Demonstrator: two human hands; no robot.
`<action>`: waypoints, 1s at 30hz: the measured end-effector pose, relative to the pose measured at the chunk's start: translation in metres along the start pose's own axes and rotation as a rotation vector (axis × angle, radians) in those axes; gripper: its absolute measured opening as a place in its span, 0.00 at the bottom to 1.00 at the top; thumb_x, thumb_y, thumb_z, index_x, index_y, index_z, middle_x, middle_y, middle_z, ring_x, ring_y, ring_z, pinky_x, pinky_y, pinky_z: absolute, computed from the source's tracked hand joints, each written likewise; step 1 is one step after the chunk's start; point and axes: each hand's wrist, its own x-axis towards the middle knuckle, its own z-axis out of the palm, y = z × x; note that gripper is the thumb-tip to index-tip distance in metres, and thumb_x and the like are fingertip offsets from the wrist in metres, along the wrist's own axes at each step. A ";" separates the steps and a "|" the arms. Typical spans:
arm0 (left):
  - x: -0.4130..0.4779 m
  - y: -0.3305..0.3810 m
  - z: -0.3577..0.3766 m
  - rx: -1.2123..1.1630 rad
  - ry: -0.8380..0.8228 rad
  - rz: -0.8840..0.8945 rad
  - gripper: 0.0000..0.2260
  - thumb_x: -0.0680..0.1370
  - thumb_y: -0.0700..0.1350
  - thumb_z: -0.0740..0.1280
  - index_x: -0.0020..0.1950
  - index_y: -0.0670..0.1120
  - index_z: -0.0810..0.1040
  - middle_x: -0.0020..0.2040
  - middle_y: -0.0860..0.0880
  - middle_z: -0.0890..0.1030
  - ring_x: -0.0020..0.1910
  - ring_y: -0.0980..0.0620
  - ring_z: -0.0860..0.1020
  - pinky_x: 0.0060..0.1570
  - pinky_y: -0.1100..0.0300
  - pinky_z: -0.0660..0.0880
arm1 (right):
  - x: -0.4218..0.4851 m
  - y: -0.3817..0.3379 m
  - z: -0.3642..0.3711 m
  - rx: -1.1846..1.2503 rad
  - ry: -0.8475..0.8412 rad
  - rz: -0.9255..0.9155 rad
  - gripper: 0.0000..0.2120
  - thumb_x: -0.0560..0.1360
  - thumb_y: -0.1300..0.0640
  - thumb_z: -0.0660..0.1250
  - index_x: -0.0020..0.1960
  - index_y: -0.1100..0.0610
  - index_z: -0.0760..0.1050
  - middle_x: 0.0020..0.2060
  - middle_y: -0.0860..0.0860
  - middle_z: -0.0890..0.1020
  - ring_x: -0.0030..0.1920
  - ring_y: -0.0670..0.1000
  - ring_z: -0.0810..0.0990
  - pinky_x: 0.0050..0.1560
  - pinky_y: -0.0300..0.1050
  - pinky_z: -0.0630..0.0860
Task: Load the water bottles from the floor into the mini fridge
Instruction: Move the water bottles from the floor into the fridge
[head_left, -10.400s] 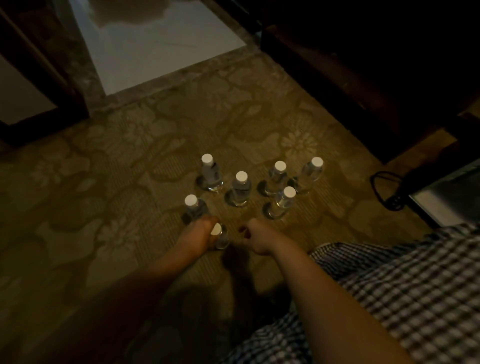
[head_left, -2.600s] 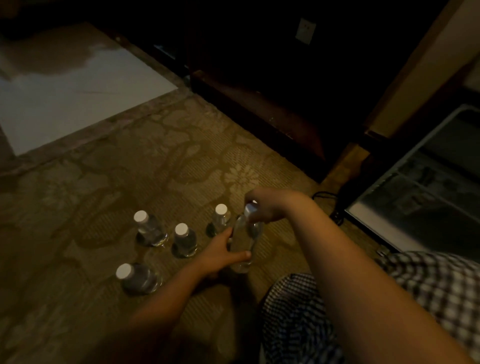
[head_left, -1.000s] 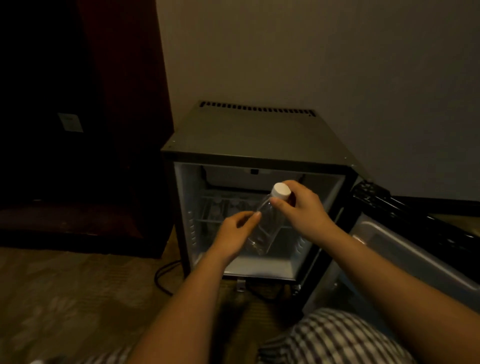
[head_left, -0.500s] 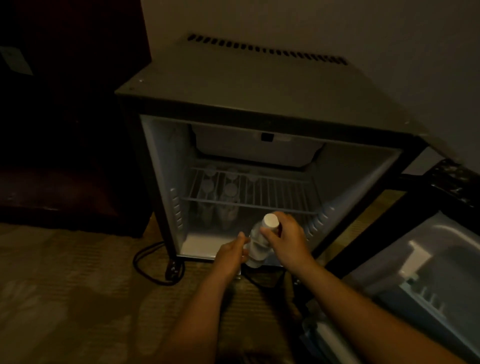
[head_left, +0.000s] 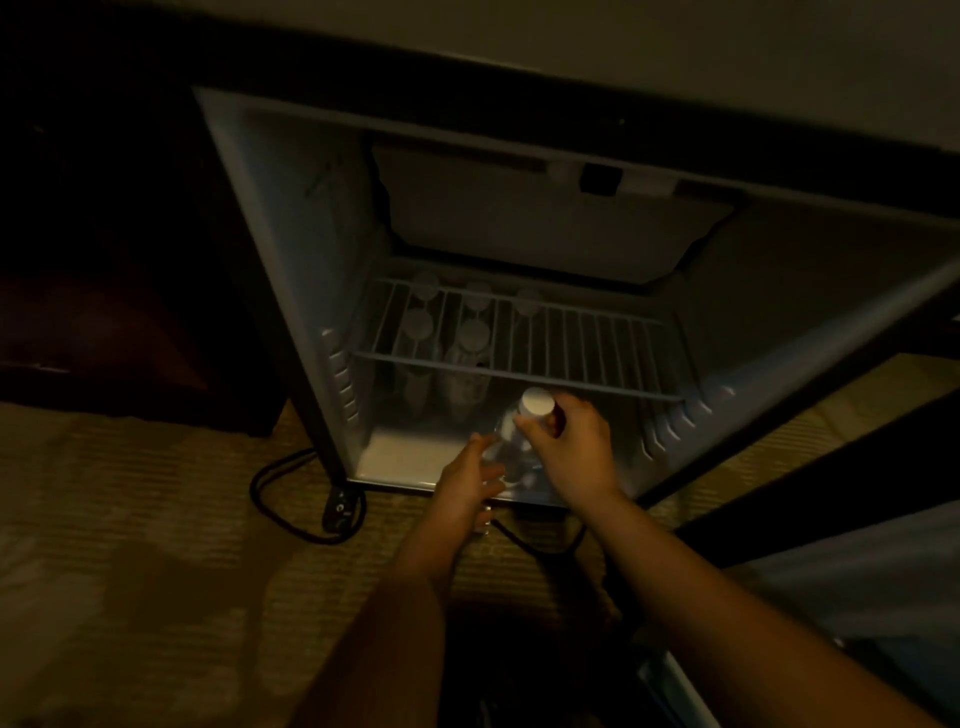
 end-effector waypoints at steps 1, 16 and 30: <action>0.002 -0.001 0.000 -0.022 0.003 -0.010 0.20 0.80 0.56 0.48 0.68 0.52 0.68 0.66 0.44 0.74 0.66 0.45 0.71 0.65 0.49 0.65 | 0.002 0.002 -0.001 0.011 0.006 -0.005 0.12 0.71 0.55 0.71 0.53 0.58 0.78 0.43 0.54 0.77 0.45 0.50 0.75 0.42 0.35 0.68; 0.028 -0.016 0.008 -0.215 -0.040 -0.042 0.23 0.80 0.59 0.48 0.70 0.52 0.66 0.71 0.50 0.70 0.71 0.50 0.66 0.68 0.48 0.60 | -0.002 0.028 0.026 0.361 -0.041 0.319 0.10 0.74 0.61 0.68 0.55 0.58 0.78 0.45 0.49 0.80 0.49 0.47 0.79 0.48 0.35 0.72; 0.057 0.002 0.013 -0.407 -0.064 -0.028 0.20 0.78 0.57 0.55 0.66 0.50 0.73 0.64 0.49 0.77 0.65 0.49 0.73 0.61 0.50 0.69 | 0.034 0.029 0.043 0.277 -0.083 0.384 0.16 0.75 0.65 0.64 0.62 0.57 0.74 0.58 0.56 0.79 0.59 0.54 0.77 0.51 0.42 0.69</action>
